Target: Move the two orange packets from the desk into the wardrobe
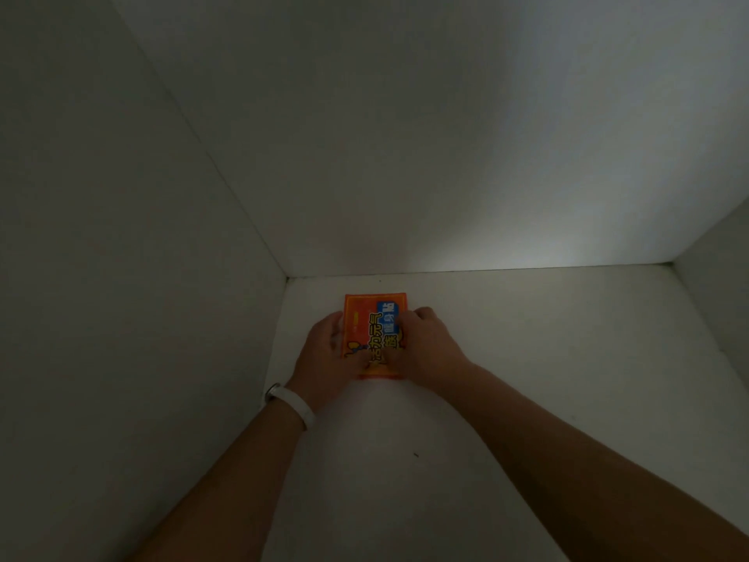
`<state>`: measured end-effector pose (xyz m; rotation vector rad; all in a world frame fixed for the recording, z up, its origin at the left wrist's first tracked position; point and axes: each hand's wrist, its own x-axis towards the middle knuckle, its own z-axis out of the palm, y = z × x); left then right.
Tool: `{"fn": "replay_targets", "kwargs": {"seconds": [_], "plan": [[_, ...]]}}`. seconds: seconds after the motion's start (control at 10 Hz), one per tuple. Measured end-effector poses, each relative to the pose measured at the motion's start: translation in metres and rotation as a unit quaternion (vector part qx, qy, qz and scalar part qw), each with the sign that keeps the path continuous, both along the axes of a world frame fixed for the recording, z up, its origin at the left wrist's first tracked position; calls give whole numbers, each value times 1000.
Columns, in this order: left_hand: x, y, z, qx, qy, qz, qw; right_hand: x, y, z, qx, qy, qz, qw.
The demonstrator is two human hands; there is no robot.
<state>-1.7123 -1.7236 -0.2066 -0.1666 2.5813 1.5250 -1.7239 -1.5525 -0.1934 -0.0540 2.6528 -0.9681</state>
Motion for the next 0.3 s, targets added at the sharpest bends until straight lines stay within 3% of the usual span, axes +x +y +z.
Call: {"fn": "replay_targets", "kwargs": {"seconds": [0.1,0.3], "plan": [[3,-6,0,0,-21,21,1000,5,4,8,-10,-11,-2,1000],[23,-8,21,-34,33,25,999,32,21,29,15,23,-1,1000]]}}
